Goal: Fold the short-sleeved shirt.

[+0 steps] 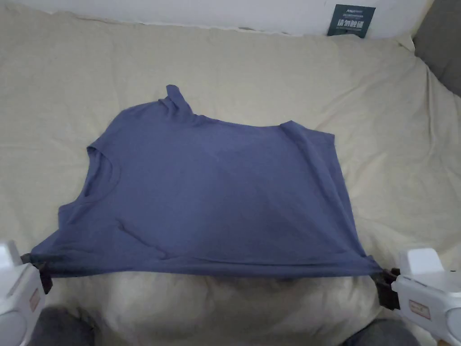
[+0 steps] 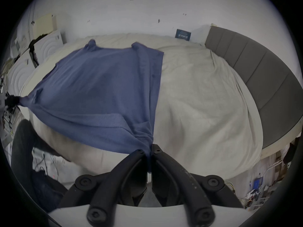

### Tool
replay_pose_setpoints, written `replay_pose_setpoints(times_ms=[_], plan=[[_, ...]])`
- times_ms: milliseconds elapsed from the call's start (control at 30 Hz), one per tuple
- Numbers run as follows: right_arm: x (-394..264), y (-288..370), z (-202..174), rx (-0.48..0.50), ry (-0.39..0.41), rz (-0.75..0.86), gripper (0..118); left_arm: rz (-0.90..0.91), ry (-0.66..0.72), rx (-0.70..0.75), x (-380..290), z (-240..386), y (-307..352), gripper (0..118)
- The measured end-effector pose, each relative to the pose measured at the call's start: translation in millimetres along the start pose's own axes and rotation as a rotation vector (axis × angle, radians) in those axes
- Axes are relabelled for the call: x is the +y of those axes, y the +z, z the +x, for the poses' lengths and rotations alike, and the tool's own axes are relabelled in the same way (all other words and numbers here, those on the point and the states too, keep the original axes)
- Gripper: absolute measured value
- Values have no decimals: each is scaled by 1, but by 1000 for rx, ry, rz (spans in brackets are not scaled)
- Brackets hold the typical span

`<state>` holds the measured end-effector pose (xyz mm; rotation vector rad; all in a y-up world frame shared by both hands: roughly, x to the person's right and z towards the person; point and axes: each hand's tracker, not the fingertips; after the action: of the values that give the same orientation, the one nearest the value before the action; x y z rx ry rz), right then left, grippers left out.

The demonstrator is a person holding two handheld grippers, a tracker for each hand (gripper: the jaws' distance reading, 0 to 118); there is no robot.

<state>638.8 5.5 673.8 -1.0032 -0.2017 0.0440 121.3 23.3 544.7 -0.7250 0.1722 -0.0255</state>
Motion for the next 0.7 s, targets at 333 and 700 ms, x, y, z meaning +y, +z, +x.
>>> replay_pose_setpoints(times_ms=[333,700], plan=[[-12,15,4,-17,43,-56,111,26,64,32,5,-16,7,118],[38,120,10,7,-248,494,118,442,33,-108,63,14,63,118]])
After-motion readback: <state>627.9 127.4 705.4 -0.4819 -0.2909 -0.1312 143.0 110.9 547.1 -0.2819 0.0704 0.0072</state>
